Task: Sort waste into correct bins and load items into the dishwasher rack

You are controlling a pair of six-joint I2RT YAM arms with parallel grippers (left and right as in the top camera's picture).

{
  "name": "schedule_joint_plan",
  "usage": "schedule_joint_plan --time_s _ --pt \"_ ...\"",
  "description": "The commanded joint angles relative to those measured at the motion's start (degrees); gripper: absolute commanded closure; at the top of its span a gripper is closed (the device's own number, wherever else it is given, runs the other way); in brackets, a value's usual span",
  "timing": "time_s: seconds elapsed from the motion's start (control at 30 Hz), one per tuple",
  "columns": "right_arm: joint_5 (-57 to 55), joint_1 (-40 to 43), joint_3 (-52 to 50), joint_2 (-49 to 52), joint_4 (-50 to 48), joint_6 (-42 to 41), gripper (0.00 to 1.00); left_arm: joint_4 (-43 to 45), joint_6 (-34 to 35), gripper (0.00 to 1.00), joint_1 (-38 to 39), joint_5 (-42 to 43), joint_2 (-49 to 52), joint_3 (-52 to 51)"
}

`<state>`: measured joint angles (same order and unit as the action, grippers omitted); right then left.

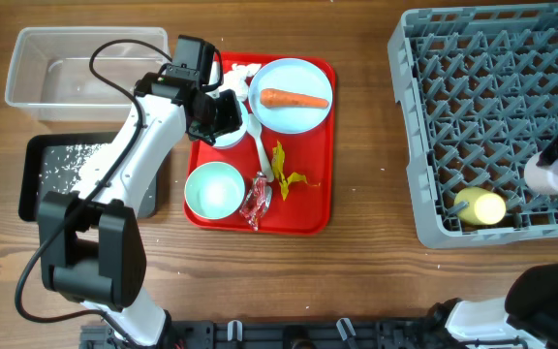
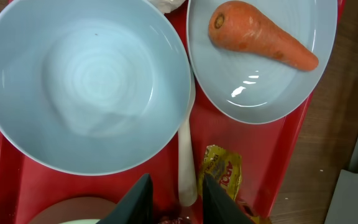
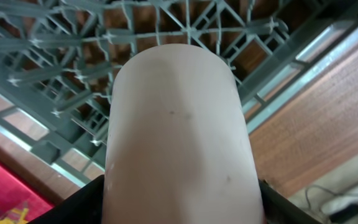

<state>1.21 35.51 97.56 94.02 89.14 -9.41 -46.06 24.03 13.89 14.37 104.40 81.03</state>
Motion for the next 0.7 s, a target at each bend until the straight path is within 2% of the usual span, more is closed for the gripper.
schedule_joint_plan --time_s 0.0,0.07,0.23,0.37,0.4,0.43,0.47,0.6,0.67 --pt "-1.5 0.2 -1.8 2.9 0.2 -1.6 0.43 0.4 -1.4 0.75 0.2 -1.0 0.4 -0.3" --pt "-0.3 0.1 -5.5 3.9 -0.1 -1.5 0.43 0.4 -1.4 0.76 0.2 -1.0 0.4 -0.3" --pt "-1.5 0.6 -17.5 4.0 -8.7 -1.7 0.43 -0.1 -1.4 0.76 0.2 -1.0 0.4 -0.3" --pt "-1.4 1.8 -19.6 4.0 -11.5 -1.7 0.43 -0.1 -3.1 0.77 0.2 -1.0 0.4 -0.3" --pt "-1.4 1.9 -19.6 4.0 -11.6 -1.8 0.24 0.0 -3.1 0.77 0.2 -1.0 0.4 -0.3" --pt "-1.4 1.9 -19.6 4.0 -11.7 -2.0 0.10 0.0 -3.1 0.77 0.2 -1.0 0.4 -0.3" --pt "-1.4 1.9 -19.6 4.0 -12.0 -2.2 0.00 0.0 -3.1 0.77 0.2 -1.0 0.4 -0.3" --pt "-1.4 1.9 -18.9 4.0 -13.5 -4.0 0.00 0.0 -3.1 0.77 0.2 -1.0 0.4 -0.3" --pt "-1.2 1.9 -15.2 3.8 -12.3 -4.2 0.00 0.0 -3.0 0.77 0.2 -1.0 0.4 -0.3"
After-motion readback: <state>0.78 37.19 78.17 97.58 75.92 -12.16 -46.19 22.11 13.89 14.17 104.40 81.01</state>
